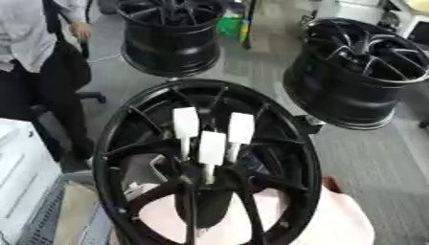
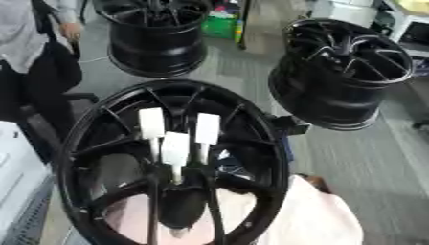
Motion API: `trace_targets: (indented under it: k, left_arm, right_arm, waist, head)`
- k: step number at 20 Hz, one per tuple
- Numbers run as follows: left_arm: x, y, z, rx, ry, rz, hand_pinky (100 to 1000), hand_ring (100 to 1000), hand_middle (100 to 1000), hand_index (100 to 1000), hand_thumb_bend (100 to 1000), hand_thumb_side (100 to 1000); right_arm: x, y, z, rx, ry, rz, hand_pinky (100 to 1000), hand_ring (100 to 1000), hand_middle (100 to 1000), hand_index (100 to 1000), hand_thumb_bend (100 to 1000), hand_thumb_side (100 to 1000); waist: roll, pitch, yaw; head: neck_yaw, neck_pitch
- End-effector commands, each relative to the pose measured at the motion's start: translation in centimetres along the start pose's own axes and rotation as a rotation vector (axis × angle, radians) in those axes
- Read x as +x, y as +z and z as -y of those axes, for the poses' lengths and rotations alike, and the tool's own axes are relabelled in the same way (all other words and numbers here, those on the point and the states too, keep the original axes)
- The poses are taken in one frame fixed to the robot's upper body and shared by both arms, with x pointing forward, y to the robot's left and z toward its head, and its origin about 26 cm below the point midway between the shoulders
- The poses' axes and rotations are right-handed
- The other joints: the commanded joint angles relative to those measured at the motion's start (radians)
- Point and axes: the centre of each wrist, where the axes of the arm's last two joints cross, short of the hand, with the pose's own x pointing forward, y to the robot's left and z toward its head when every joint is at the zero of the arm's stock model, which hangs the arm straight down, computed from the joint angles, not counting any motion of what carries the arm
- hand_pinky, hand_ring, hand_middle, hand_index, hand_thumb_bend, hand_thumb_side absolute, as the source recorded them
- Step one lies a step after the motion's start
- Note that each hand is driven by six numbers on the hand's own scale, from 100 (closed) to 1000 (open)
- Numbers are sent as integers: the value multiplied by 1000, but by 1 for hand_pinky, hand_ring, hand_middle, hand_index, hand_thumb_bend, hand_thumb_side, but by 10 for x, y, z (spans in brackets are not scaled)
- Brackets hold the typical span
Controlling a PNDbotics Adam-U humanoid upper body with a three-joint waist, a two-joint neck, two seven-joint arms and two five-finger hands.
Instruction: Pull the pin out of the wheel hub.
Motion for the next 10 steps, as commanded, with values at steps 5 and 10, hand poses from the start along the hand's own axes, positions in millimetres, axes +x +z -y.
trace_targets:
  k: [5, 10]
  left_arm:
    - [7, -6, 0, -17, 8, 34, 789, 866, 633, 835, 256, 546]
    - [7, -6, 1, -25, 9, 32, 788, 865, 632, 835, 255, 545]
  right_arm:
    - [3, 8, 26, -87, 7, 9, 901, 935, 866, 894, 100, 421]
    - [12, 8, 27, -101, 7, 47, 883, 898, 834, 881, 100, 399]
  waist:
    - [5, -9, -10]
    - [6, -9, -16]
  head:
    - [9, 7]
    - [16, 11]
